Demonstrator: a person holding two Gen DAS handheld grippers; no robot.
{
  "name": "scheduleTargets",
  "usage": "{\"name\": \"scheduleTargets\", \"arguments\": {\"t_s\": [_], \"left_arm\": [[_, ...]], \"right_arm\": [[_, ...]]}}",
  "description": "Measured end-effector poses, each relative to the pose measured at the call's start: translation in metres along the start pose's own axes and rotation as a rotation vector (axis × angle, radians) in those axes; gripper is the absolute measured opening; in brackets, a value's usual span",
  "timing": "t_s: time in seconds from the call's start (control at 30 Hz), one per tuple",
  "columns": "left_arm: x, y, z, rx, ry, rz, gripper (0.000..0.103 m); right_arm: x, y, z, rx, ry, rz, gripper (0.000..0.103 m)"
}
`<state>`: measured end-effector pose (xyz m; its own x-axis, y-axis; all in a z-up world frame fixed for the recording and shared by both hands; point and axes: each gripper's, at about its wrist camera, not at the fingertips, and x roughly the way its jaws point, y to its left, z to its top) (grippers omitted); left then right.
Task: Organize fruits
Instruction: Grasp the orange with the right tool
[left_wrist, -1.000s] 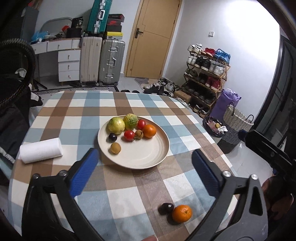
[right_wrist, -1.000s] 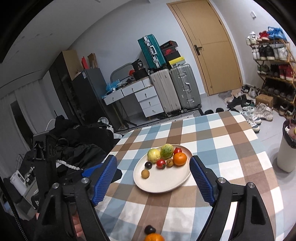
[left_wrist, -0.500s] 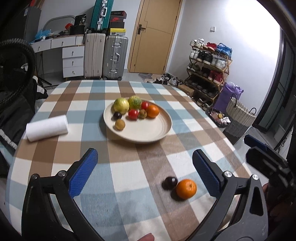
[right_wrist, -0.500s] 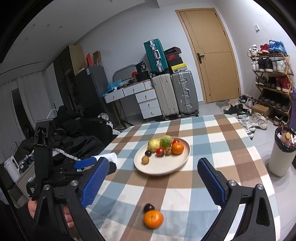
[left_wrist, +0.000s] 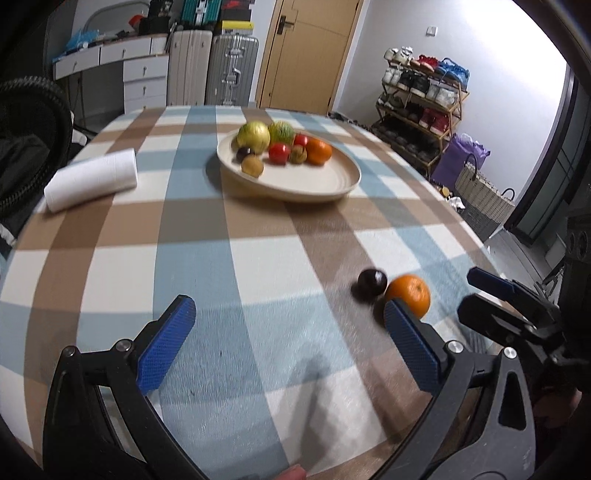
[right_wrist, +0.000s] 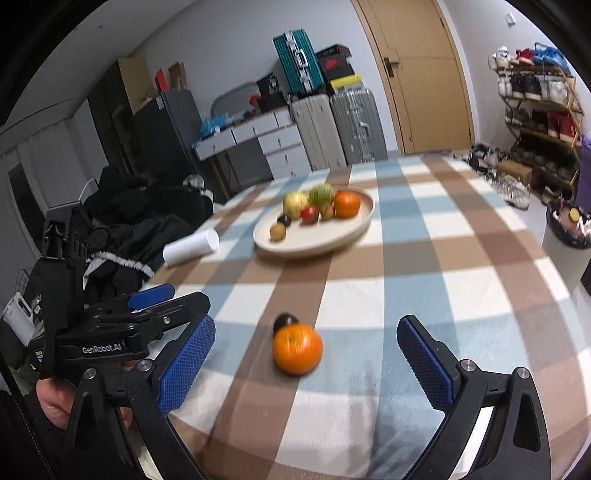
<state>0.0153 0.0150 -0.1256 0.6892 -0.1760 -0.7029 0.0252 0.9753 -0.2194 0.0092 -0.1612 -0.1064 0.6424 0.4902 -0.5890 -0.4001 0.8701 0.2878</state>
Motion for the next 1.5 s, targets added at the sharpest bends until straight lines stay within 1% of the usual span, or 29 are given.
{"name": "scheduleTargets", "arguments": {"t_s": [0.13, 0.23, 0.33, 0.5, 0.57, 0.63, 0.67, 0.73, 0.8, 0.87, 0.93, 1.0, 1.1, 1.17, 1.33, 1.4, 1.5], "left_arm": [[0.006, 0.003, -0.006, 0.002, 0.024, -0.004, 0.102], [0.008, 0.003, -0.007, 0.000, 0.047, -0.040, 0.101], [0.009, 0.002, -0.008, -0.010, 0.058, -0.030, 0.101], [0.012, 0.002, -0.007, -0.010, 0.066, -0.036, 0.101], [0.011, 0.000, -0.005, -0.001, 0.062, -0.034, 0.101], [0.009, -0.001, -0.004, 0.008, 0.060, -0.030, 0.101], [0.009, -0.001, -0.004, 0.014, 0.060, -0.027, 0.101], [0.008, 0.000, -0.003, 0.021, 0.061, -0.023, 0.101], [0.008, 0.001, -0.003, 0.026, 0.064, -0.016, 0.101], [0.008, 0.003, -0.002, 0.028, 0.066, -0.011, 0.101], [0.007, 0.005, -0.002, 0.028, 0.067, -0.009, 0.101], [0.007, 0.006, 0.000, 0.029, 0.067, -0.009, 0.101], [0.008, 0.005, 0.004, 0.035, 0.069, -0.018, 0.101], [0.011, 0.000, 0.007, 0.045, 0.072, -0.028, 0.101], [0.021, -0.016, 0.015, 0.077, 0.083, -0.050, 0.101], [0.026, -0.023, 0.017, 0.094, 0.096, -0.048, 0.101], [0.033, -0.031, 0.017, 0.117, 0.115, -0.080, 0.101]], "right_arm": [[0.013, 0.000, -0.009, 0.004, 0.041, 0.001, 0.101], [0.024, 0.001, -0.013, 0.003, 0.064, 0.006, 0.101], [0.034, 0.002, -0.015, 0.007, 0.090, 0.011, 0.101], [0.043, -0.002, -0.014, 0.036, 0.113, 0.033, 0.099], [0.045, -0.003, -0.013, 0.040, 0.117, 0.037, 0.094], [0.047, -0.003, -0.012, 0.037, 0.125, 0.036, 0.083], [0.050, -0.003, -0.012, 0.037, 0.135, 0.034, 0.081], [0.052, -0.004, -0.011, 0.042, 0.147, 0.043, 0.073], [0.054, -0.004, -0.010, 0.044, 0.151, 0.054, 0.069], [0.056, -0.004, -0.009, 0.045, 0.160, 0.065, 0.062], [0.061, -0.004, -0.010, 0.040, 0.185, 0.070, 0.048], [0.063, -0.005, -0.011, 0.045, 0.200, 0.083, 0.042], [0.061, -0.008, -0.012, 0.059, 0.197, 0.097, 0.041], [0.056, -0.010, -0.012, 0.059, 0.178, 0.102, 0.041], [0.039, -0.019, -0.011, 0.064, 0.125, 0.095, 0.041], [0.033, -0.023, -0.010, 0.064, 0.103, 0.086, 0.041], [0.026, -0.028, -0.011, 0.070, 0.085, 0.078, 0.041]]}}
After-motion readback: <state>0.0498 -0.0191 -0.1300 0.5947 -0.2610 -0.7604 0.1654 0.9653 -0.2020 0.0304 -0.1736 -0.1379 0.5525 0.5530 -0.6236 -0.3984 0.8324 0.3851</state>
